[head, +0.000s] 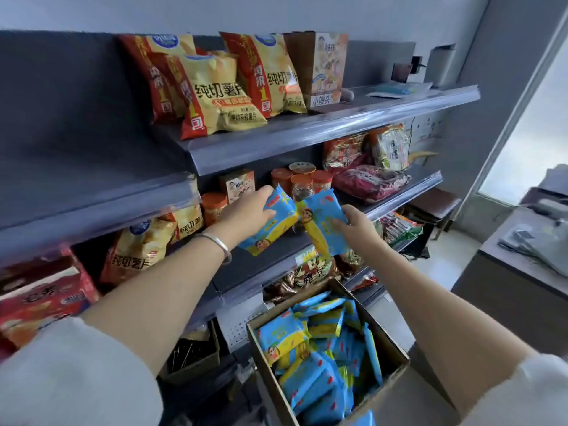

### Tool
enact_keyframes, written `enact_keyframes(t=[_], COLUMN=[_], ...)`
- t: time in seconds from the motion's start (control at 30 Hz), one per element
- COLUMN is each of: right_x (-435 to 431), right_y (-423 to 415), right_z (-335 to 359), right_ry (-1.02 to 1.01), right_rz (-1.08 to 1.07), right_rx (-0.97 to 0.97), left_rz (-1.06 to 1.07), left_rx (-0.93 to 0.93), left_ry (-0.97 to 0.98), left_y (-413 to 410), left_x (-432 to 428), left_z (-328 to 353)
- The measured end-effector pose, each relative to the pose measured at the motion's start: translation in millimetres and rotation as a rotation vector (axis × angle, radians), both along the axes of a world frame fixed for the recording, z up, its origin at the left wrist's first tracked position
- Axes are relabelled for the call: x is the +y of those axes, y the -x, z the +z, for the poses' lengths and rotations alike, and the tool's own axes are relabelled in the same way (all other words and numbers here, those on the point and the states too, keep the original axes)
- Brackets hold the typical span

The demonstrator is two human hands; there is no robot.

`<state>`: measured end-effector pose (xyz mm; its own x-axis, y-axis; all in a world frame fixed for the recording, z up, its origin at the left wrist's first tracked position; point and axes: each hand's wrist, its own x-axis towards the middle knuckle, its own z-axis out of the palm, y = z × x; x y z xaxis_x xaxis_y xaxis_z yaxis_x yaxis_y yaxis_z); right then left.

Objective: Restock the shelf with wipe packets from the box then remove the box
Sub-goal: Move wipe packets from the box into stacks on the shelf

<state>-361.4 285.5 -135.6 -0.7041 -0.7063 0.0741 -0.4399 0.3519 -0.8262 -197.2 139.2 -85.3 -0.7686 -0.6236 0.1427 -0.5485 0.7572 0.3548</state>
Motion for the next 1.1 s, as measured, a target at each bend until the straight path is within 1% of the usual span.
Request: enact_keyframes(t=[0.17,0.23,0.3,0.47,0.67,0.77,0.9,1.1], right_x=[-31.5,-45.0,-59.1,-101.9,-158.1,-185.4,-221.4,-278.1], right_y=[-40.0,-63.2,-91.8,-176.9,-285.3,-339.4,-404.6,-477.4], right_z=[55.1,75.3,92.2,119.0,145.4,157.7,168.6,177.6], right_ry=[0.33,0.417,0.459,0.484,0.487,0.475,0.462,0.352], right_rz=[-0.036,-0.038,-0.021,0.088,0.226,0.304,0.423,0.577], right_rx=[-0.119,-0.118,-0.071,-0.043,0.089,0.121,0.25,0.43], left_rz=[0.068,0.065,0.065,0.138,0.281,0.378,0.494,0.621], left_rx=[0.215,0.296,0.349,0.394,0.439,0.453,0.454,0.395], left_ry=[0.047,0.053,0.064,0.109,0.172,0.203,0.237,0.311], left_y=[-42.4,-68.2,-99.3,-193.7,-325.6,-388.9,-457.5,-534.6], left_x=[-5.6,-10.4,-18.1,-46.4,-76.8,-90.7,-104.6,-136.5], left_z=[65.3,87.1,104.6,127.6,143.3,149.0,152.3,152.2])
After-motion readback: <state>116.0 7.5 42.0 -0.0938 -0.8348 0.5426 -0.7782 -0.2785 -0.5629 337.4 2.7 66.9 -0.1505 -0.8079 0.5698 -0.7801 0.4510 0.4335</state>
